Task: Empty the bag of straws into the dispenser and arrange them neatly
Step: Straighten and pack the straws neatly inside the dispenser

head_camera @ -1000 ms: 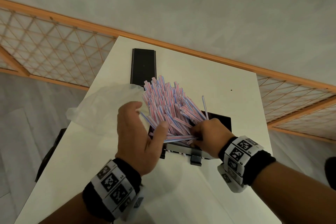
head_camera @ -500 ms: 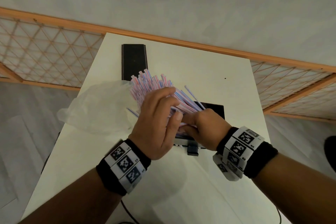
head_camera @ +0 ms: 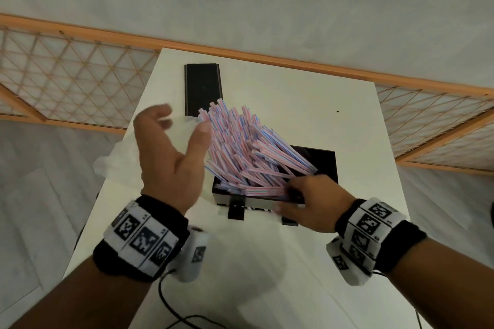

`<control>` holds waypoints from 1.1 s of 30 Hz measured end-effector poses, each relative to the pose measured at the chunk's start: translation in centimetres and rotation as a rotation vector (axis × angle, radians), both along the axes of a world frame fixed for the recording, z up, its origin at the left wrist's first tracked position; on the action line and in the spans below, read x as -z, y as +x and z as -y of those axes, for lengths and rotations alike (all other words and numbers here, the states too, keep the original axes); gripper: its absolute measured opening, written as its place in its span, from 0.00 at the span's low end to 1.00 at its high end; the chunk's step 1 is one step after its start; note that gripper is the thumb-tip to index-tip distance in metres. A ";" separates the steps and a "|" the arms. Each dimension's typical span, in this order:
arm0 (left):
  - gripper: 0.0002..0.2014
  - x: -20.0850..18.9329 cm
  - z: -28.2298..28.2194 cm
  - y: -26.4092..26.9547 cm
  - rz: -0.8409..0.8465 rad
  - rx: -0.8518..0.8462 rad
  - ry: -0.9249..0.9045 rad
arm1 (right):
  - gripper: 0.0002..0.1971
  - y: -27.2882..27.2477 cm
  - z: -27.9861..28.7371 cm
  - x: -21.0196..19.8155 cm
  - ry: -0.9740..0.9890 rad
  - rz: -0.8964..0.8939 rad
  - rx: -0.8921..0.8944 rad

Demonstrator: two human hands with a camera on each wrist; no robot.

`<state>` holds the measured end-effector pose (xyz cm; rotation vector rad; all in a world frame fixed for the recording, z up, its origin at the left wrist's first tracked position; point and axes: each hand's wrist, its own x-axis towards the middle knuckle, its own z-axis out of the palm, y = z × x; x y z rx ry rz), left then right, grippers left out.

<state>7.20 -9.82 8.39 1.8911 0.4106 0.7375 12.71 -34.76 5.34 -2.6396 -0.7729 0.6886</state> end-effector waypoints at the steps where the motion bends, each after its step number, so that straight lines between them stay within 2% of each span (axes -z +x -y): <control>1: 0.31 0.8 0.2 0.1 -0.117 -0.050 -0.263 | 0.17 -0.2 -0.2 0.1 -0.019 -0.027 -0.042; 3: 0.38 2.2 1.1 0.4 -0.285 -0.062 -0.692 | 0.15 -0.4 -0.9 0.4 0.026 -0.044 -0.079; 4: 0.40 3.1 1.6 0.4 -0.320 -0.016 -0.794 | 0.15 -0.3 -1.4 0.3 0.025 -0.045 -0.071; 5: 0.40 3.7 2.2 0.3 -0.320 0.042 -0.820 | 0.15 -0.1 -1.7 0.4 -0.011 -0.038 -0.061; 9: 0.40 4.9 3.7 -0.2 -0.222 0.196 -0.731 | 0.17 0.7 -1.9 0.5 -0.228 0.041 -0.136; 13: 0.38 3.9 4.1 0.5 -0.214 0.104 -0.752 | 0.11 0.8 -2.3 0.6 -0.156 -0.026 -0.165; 17: 0.31 3.8 4.8 0.9 -0.279 0.116 -0.693 | 0.20 0.5 -2.6 1.1 -0.219 -0.062 -0.160; 19: 0.28 4.1 4.9 1.1 -0.306 0.127 -0.658 | 0.16 0.5 -3.1 1.1 -0.148 -0.057 -0.186; 21: 0.28 4.4 5.0 1.0 -0.305 0.133 -0.616 | 0.15 0.6 -3.8 1.0 -0.155 -0.101 -0.188; 25: 0.27 4.7 5.3 1.1 -0.289 0.132 -0.605 | 0.22 0.4 -5.3 1.3 -0.258 -0.150 -0.196; 29: 0.27 4.8 5.2 0.9 -0.282 0.152 -0.588 | 0.20 0.7 -6.4 1.1 -0.391 -0.178 -0.217; 33: 0.35 5.0 5.2 0.9 -0.304 0.160 -0.594 | 0.21 1.2 -7.0 1.2 -0.440 -0.251 -0.201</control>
